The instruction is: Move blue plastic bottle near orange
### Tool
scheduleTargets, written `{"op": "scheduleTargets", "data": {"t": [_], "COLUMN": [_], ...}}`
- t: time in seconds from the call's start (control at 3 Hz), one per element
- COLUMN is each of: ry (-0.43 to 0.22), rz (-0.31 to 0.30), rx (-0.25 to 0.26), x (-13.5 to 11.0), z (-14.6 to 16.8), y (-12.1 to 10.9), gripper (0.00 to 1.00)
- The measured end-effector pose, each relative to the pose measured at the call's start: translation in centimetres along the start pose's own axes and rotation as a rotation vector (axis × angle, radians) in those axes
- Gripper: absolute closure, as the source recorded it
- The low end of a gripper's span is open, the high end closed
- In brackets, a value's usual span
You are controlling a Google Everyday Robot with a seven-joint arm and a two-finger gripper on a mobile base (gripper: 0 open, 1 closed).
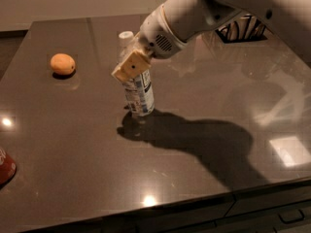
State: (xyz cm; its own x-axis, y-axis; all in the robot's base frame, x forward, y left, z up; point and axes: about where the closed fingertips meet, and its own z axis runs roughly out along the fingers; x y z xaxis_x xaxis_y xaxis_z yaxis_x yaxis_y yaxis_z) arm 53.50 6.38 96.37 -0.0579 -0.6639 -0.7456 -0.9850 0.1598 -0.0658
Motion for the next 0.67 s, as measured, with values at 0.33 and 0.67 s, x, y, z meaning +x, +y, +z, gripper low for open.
{"op": "scheduleTargets", "data": {"t": [0.33, 0.67], "ry": [-0.05, -0.118], "rz": [-0.014, -0.028], "rx": [-0.007, -0.013], "x": [-3.5, -6.8], "z": [1.4, 3.6], "y": [-3.2, -6.4], "gripper": [1.0, 1.0]}}
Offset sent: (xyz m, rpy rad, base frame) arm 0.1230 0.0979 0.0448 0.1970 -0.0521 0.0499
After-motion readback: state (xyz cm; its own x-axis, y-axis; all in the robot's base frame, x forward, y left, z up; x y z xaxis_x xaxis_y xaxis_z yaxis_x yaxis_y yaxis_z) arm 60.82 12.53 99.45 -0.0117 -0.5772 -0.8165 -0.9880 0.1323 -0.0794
